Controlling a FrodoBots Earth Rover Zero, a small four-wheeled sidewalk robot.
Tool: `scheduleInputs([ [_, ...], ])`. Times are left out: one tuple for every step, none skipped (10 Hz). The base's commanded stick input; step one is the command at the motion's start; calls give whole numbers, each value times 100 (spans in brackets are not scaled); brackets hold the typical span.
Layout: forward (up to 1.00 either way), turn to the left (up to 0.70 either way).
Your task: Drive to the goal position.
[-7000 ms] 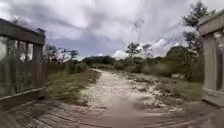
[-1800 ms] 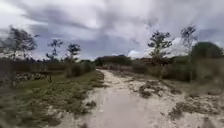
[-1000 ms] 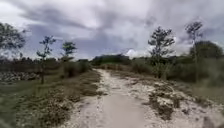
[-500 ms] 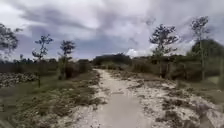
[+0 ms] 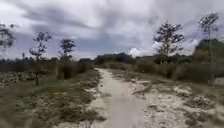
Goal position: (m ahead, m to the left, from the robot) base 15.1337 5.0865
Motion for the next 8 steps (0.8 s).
scheduleInputs([
  [85,0],
  [85,0],
  [85,0],
  [85,0],
  [85,0],
  [85,0],
  [85,0],
  [85,0],
])
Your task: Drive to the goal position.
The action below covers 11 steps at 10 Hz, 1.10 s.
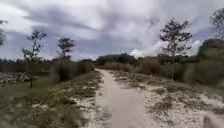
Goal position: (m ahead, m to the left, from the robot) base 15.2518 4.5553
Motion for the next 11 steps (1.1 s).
scheduleInputs([
  [85,0],
  [85,0],
  [85,0],
  [85,0],
  [85,0],
  [85,0],
  [85,0],
  [85,0],
  [85,0],
  [85,0],
  [85,0],
])
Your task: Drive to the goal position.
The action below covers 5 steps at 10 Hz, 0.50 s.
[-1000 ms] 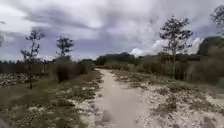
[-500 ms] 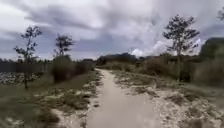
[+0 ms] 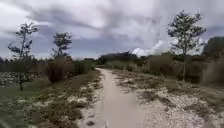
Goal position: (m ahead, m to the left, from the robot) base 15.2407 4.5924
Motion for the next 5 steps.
scheduleInputs([
  [85,-27],
  [85,-34],
  [85,-7],
  [85,0],
  [85,0],
])
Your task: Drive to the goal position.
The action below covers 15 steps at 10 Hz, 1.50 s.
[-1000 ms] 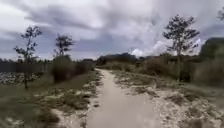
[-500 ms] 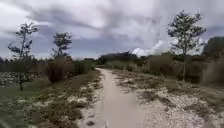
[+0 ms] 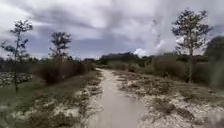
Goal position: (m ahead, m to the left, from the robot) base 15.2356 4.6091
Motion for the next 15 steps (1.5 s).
scheduleInputs([
  [85,0],
  [85,0],
  [85,0],
  [85,0],
  [85,0],
  [85,0],
  [85,0],
  [85,0],
  [85,0],
  [85,0],
  [85,0],
  [85,0],
  [85,0],
  [85,0],
  [85,0],
])
